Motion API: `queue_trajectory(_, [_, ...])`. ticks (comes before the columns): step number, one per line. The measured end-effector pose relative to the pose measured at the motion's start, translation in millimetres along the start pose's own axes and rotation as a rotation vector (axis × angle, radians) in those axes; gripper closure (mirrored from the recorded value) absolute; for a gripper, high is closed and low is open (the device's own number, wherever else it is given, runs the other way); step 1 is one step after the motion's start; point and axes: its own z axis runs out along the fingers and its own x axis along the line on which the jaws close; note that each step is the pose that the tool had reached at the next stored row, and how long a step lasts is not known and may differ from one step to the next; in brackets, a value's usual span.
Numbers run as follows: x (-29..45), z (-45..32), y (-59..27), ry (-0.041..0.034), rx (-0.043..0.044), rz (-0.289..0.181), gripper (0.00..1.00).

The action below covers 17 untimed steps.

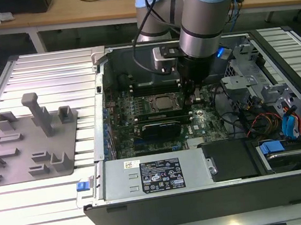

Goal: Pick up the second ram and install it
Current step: 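Press down the second ram until it locks into place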

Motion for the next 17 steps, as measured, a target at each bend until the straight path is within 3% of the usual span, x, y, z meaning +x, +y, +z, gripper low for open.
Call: queue_trajectory(17, [-0.8,7.8,-0.2,0.0000,0.0000,0.000,0.92])
